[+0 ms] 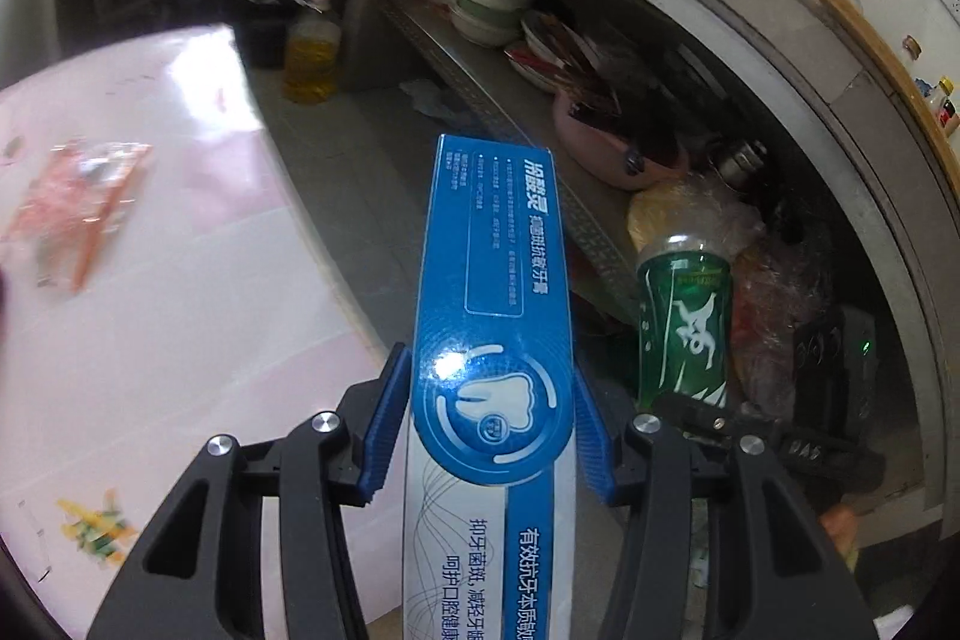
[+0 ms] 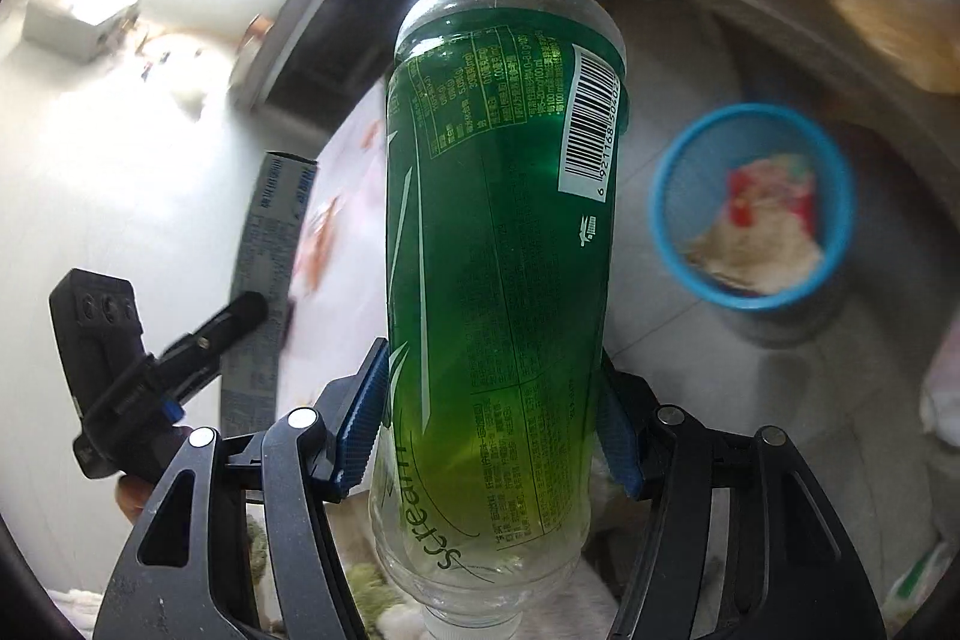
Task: Collect trash
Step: 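Carry box and bottle over the blue wastebasket and open both tools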
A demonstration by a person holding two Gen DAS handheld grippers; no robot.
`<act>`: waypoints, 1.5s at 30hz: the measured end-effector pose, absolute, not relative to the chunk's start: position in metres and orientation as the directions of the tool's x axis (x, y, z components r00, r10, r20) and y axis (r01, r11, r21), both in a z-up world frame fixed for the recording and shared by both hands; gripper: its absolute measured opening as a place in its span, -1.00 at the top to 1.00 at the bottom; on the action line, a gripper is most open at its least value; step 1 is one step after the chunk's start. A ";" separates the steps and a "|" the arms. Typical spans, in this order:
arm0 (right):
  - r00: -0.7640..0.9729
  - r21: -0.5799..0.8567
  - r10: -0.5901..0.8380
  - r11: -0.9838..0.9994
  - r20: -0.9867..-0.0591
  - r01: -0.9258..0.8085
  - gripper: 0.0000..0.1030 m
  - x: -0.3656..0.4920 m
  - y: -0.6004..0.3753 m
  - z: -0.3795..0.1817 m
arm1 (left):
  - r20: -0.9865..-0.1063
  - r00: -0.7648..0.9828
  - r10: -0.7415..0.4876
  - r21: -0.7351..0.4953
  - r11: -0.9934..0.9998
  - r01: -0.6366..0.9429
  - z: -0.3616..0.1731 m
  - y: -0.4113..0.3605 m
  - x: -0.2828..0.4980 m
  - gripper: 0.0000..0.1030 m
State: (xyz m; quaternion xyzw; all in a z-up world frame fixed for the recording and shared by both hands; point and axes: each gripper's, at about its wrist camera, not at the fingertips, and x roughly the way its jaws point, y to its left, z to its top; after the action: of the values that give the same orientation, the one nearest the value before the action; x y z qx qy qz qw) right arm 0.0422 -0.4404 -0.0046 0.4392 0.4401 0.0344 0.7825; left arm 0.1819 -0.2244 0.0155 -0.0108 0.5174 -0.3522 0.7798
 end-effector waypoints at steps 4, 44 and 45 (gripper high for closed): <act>0.602 0.718 0.418 0.545 -0.680 0.432 -0.14 0.030 -0.472 -0.039 | -0.827 0.053 -0.560 -0.459 0.726 0.512 -0.015 -0.285 0.202 0.05; 0.544 0.597 0.254 0.422 -0.800 0.682 -0.37 0.066 -0.509 -0.151 | -0.884 0.099 -0.458 -0.324 0.751 0.576 -0.049 -0.326 0.236 -0.27; 0.548 0.597 0.249 0.442 -0.798 0.669 -0.41 0.066 -0.505 -0.143 | -0.871 0.129 -0.474 -0.327 0.755 0.568 -0.042 -0.312 0.232 -0.27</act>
State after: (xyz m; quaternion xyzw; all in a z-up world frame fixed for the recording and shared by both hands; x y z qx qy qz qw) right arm 0.0664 -0.5050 -0.1426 0.5076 0.4522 -0.1462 0.7187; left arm 0.2322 -0.3119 -0.0422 0.0420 0.5613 -0.3473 0.7501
